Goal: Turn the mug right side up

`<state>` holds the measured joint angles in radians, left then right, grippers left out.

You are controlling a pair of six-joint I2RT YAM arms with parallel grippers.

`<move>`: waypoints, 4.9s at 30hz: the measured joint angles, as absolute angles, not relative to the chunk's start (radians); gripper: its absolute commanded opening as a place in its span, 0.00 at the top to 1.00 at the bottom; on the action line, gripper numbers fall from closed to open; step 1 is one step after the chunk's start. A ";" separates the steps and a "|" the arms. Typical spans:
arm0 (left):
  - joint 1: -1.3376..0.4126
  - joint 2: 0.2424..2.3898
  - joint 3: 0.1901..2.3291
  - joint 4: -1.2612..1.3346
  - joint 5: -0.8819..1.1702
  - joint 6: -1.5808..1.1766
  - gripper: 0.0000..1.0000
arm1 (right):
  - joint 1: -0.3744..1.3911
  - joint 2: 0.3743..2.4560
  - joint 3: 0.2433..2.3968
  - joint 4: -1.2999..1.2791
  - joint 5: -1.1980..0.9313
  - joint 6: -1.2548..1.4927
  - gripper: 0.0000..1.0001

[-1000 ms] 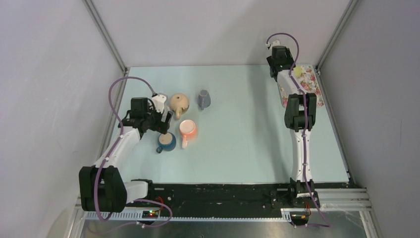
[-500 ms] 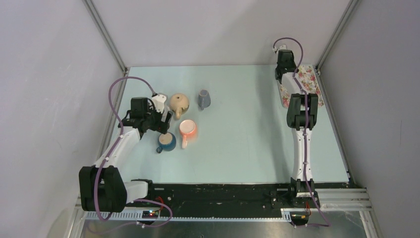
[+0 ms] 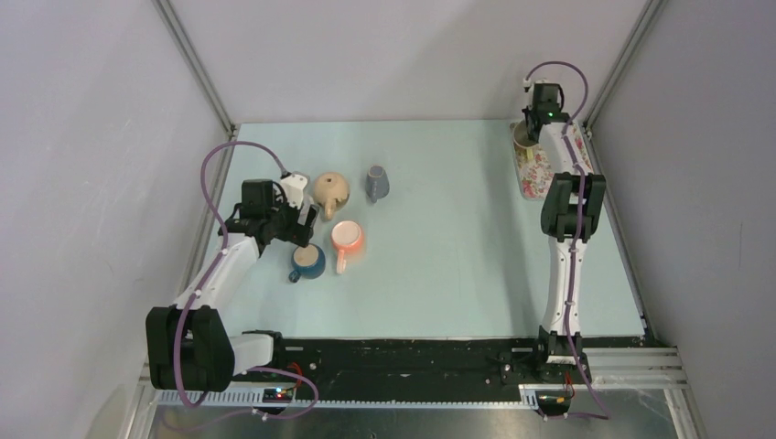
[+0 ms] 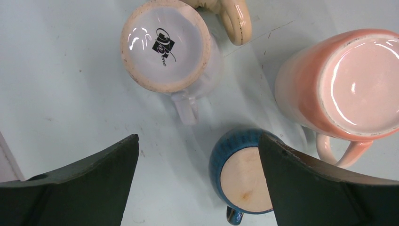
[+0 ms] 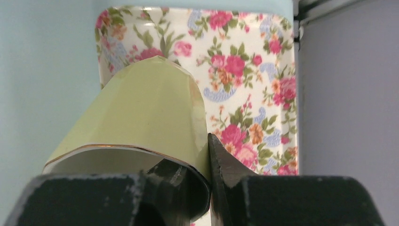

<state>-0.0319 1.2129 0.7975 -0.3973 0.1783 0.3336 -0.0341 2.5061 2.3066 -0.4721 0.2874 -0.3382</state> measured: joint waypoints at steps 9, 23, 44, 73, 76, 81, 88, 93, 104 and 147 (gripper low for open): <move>-0.032 1.213 0.797 -0.397 0.187 0.334 0.00 | -0.154 2.498 2.368 -0.664 0.093 -0.171 1.00; -0.032 1.213 0.797 -0.397 0.187 0.333 0.00 | -0.194 2.498 2.394 -0.742 0.005 -0.120 1.00; -0.032 1.213 0.797 -0.397 0.191 0.333 0.00 | -0.220 2.496 2.417 -0.855 -0.052 -0.049 0.91; -0.032 1.212 0.797 -0.397 0.195 0.333 0.00 | -0.189 2.452 2.416 -0.810 0.011 -0.033 0.57; -0.032 1.212 0.797 -0.397 0.196 0.333 0.00 | -0.186 2.452 2.416 -0.801 0.015 -0.025 0.56; -0.032 1.212 0.797 -0.397 0.196 0.333 0.00 | -0.165 2.452 2.416 -0.787 0.027 -0.025 0.56; -0.032 1.212 0.797 -0.397 0.197 0.333 0.00 | -0.118 2.452 2.416 -0.773 0.062 -0.027 0.47; -0.032 1.212 0.797 -0.397 0.198 0.333 0.00 | -0.100 2.446 2.416 -0.762 0.063 -0.027 0.35; -0.032 1.212 0.797 -0.397 0.213 0.333 0.00 | -0.125 2.366 2.407 -0.733 0.051 -0.050 0.31; -0.032 1.210 0.796 -0.397 0.213 0.333 0.00 | -0.146 2.341 2.157 -0.645 -0.093 -0.424 0.47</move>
